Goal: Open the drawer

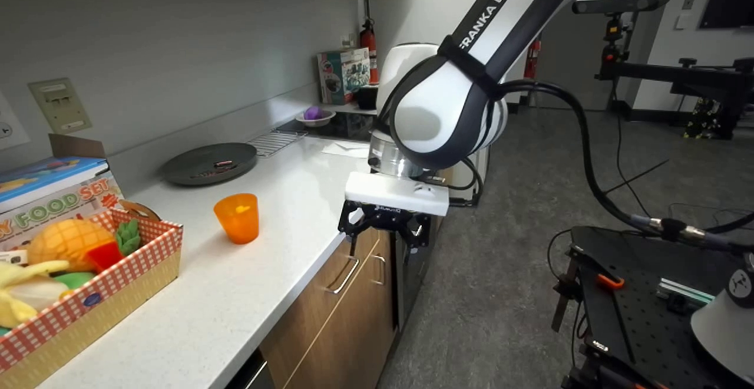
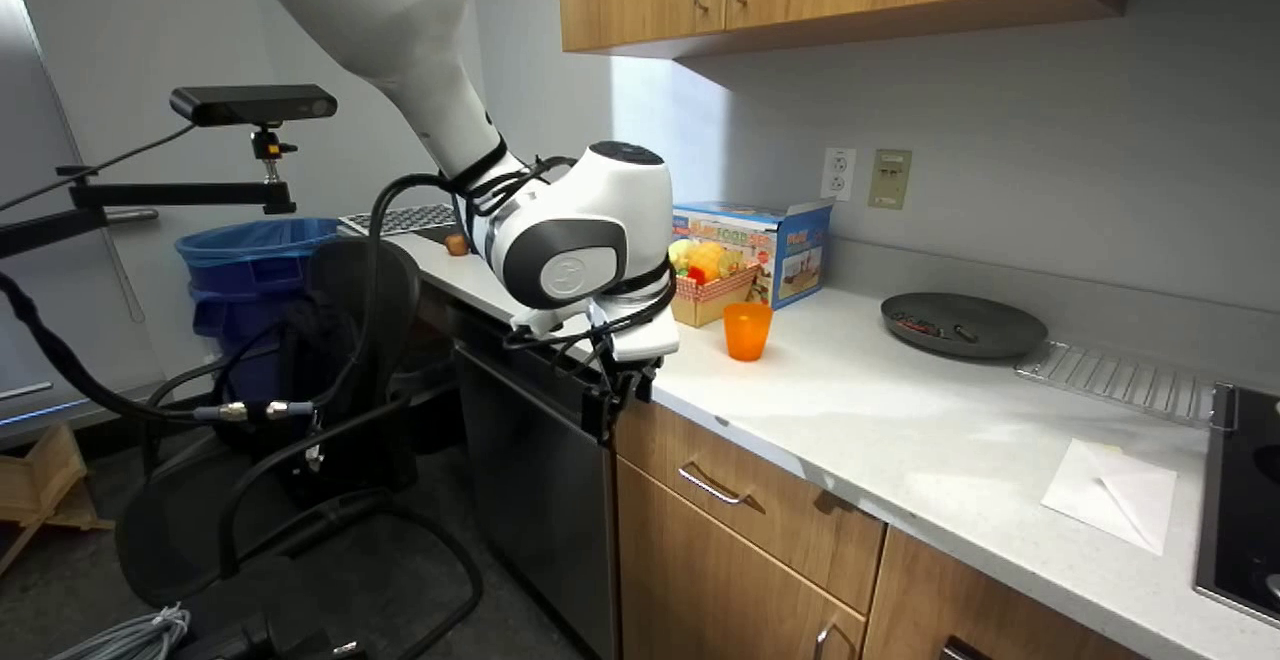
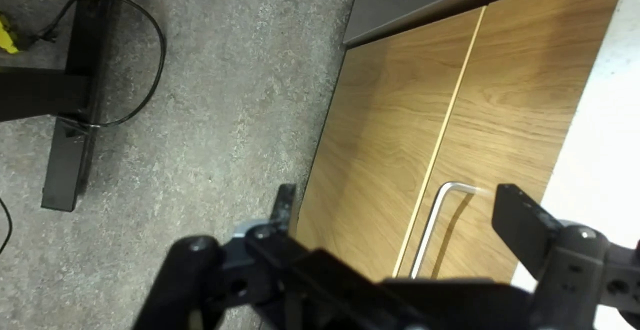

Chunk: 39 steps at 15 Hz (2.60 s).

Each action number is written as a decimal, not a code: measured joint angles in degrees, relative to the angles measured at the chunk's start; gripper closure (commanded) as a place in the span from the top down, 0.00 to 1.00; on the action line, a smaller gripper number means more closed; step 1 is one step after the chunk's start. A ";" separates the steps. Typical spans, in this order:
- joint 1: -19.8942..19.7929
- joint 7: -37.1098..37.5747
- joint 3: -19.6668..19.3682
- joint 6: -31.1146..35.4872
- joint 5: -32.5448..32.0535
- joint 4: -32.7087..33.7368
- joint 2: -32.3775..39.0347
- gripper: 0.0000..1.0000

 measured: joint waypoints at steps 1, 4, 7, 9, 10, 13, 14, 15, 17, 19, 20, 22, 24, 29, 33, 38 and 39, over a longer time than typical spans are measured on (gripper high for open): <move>-0.43 -0.32 -0.06 1.65 1.10 -0.12 1.17 1.00; -2.11 -1.63 -0.47 4.40 2.80 -0.09 5.00 1.00; -1.76 -1.56 -0.48 4.40 2.78 -0.07 4.83 1.00; -1.66 -1.56 -0.46 4.40 2.78 -0.04 4.69 1.00; -1.65 -1.56 -0.47 4.40 2.78 -0.04 4.69 1.00; -1.65 -1.56 -0.47 4.39 2.78 -0.05 4.83 1.00; -1.65 -1.56 -0.47 4.47 2.78 0.02 5.02 1.00; -1.65 -1.56 -0.47 4.82 2.78 0.12 5.36 1.00; -1.65 -1.56 -0.39 6.05 2.82 0.34 6.40 1.00; -1.65 -1.56 -0.27 7.66 2.97 0.70 7.66 1.00; -1.65 -1.56 -0.17 8.58 3.20 0.93 8.38 1.00; -1.76 -1.56 0.17 10.60 4.05 1.60 9.92 1.00; -2.18 -1.57 0.75 12.79 5.28 2.56 11.62 1.00; -3.56 -1.57 1.51 17.26 6.75 5.79 16.75 1.00; -4.56 -1.57 1.98 19.86 6.75 8.06 20.84 1.00; -5.99 -1.56 3.30 22.31 6.75 11.12 25.21 1.00; -6.41 -1.55 3.72 22.49 6.76 11.73 25.75 1.00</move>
